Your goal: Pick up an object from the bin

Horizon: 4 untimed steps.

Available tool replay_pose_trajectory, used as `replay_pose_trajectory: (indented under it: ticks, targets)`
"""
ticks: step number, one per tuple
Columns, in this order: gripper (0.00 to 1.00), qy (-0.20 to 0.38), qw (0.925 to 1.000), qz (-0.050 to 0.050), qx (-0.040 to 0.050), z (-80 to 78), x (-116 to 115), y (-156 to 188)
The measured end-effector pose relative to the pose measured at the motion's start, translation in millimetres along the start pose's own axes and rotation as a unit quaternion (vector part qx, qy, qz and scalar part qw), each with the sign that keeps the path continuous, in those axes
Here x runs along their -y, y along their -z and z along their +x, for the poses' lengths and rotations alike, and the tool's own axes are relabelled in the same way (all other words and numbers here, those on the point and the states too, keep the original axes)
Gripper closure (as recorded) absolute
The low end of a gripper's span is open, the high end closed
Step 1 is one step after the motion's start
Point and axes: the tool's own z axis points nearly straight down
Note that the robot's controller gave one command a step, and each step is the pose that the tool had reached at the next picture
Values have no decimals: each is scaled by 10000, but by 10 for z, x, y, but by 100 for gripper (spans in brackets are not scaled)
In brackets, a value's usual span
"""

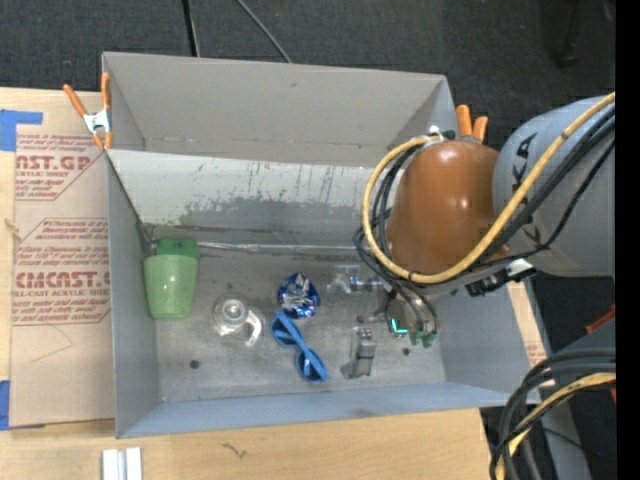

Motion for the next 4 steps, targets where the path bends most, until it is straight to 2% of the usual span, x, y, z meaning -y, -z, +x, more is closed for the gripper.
replay_pose_trajectory:
  ticks: [1, 2, 3, 4]
  targets:
    - [0, 1101, 9939, 4, 50, -901, -74, -533]
    - [0, 2548, 9670, 7, 39, -561, -43, -952]
    - [100, 2541, 9672, 12, 32, -569, -37, -932]
    - [100, 3484, 9373, -4, 91, -1092, 229, -1033]
